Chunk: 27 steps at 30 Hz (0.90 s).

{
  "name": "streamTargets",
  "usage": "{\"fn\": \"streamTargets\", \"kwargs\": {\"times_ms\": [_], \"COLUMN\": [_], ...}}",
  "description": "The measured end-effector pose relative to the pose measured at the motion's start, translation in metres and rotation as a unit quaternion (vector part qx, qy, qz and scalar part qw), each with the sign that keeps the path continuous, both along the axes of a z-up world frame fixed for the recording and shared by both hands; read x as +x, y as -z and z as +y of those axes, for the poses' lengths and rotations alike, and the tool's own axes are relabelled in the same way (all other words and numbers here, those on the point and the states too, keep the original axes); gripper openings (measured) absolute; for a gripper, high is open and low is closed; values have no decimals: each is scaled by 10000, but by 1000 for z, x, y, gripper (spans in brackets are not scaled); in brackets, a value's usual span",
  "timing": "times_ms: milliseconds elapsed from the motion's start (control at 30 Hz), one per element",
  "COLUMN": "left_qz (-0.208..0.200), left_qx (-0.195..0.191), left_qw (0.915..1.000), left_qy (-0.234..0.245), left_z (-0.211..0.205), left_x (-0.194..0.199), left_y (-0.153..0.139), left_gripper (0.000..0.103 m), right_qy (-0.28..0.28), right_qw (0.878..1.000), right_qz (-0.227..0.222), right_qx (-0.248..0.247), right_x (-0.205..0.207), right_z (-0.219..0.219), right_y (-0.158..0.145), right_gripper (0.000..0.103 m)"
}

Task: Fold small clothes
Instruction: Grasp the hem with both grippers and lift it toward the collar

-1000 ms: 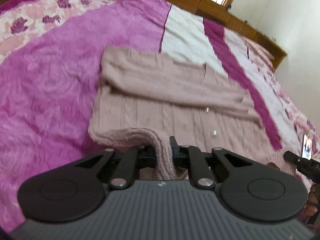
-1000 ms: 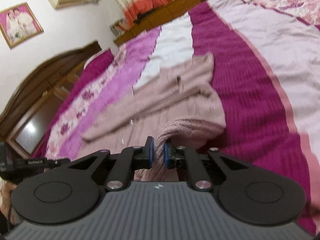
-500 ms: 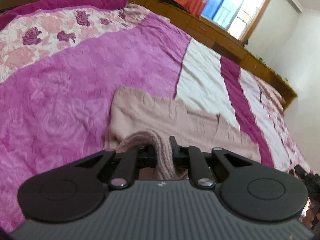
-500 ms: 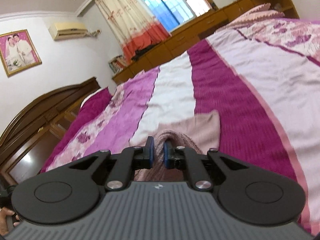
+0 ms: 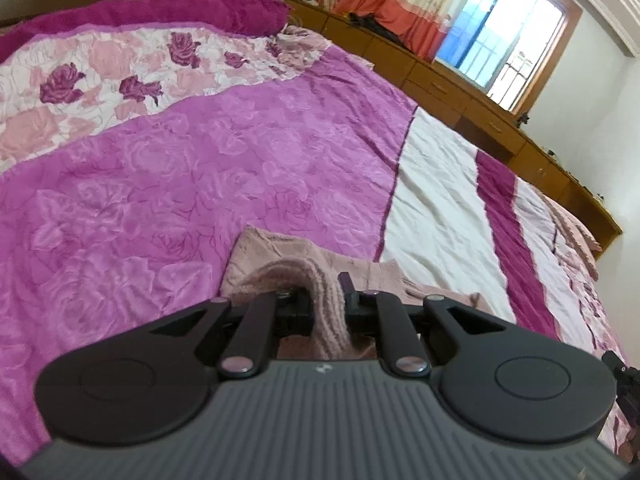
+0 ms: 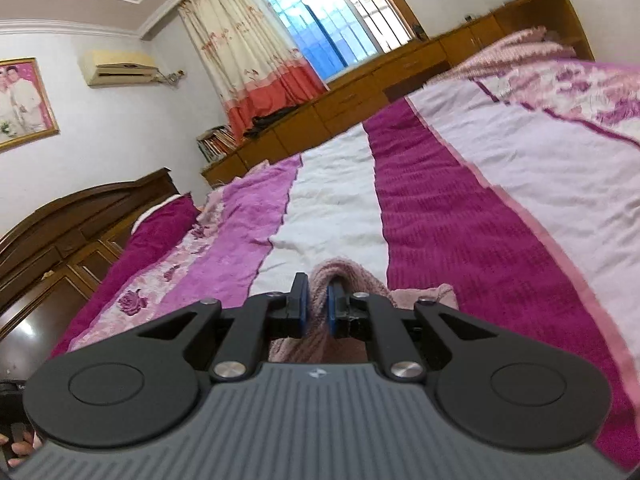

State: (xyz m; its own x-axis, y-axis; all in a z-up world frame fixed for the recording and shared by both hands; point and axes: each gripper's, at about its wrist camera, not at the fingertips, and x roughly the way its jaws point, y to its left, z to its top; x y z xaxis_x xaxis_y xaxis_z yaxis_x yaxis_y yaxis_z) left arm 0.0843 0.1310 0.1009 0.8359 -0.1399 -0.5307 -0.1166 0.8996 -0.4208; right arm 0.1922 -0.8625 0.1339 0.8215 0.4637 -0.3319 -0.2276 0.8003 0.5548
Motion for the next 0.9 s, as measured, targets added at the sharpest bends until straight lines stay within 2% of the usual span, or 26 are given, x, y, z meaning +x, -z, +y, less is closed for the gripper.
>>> {"fn": "streamTargets", "kwargs": {"times_ms": [233, 400, 533, 600, 733, 833, 900], "left_qz": [140, 487, 438, 356, 500, 846, 938], "left_qx": [322, 571, 116, 114, 342, 448, 508], "left_qw": [9994, 9972, 9988, 9991, 9980, 9954, 9943], "left_qy": [-19, -61, -175, -205, -196, -88, -1], "left_z": [-7, -14, -2, -3, -9, -11, -11], "left_x": [41, 68, 77, 80, 97, 109, 112], "left_y": [7, 28, 26, 22, 31, 54, 64], "left_gripper": [13, 13, 13, 13, 13, 15, 15], "right_qy": [153, 294, 369, 348, 324, 345, 362], "right_qw": [9995, 9972, 9971, 9975, 9974, 9938, 9904], "right_qz": [264, 670, 667, 605, 616, 955, 1209], "right_qx": [35, -128, 35, 79, -208, -443, -568], "right_x": [48, 78, 93, 100, 113, 125, 131], "right_z": [12, 18, 14, 15, 27, 37, 40], "right_y": [16, 49, 54, 50, 54, 74, 88], "right_gripper": [10, 10, 10, 10, 10, 10, 12]}}
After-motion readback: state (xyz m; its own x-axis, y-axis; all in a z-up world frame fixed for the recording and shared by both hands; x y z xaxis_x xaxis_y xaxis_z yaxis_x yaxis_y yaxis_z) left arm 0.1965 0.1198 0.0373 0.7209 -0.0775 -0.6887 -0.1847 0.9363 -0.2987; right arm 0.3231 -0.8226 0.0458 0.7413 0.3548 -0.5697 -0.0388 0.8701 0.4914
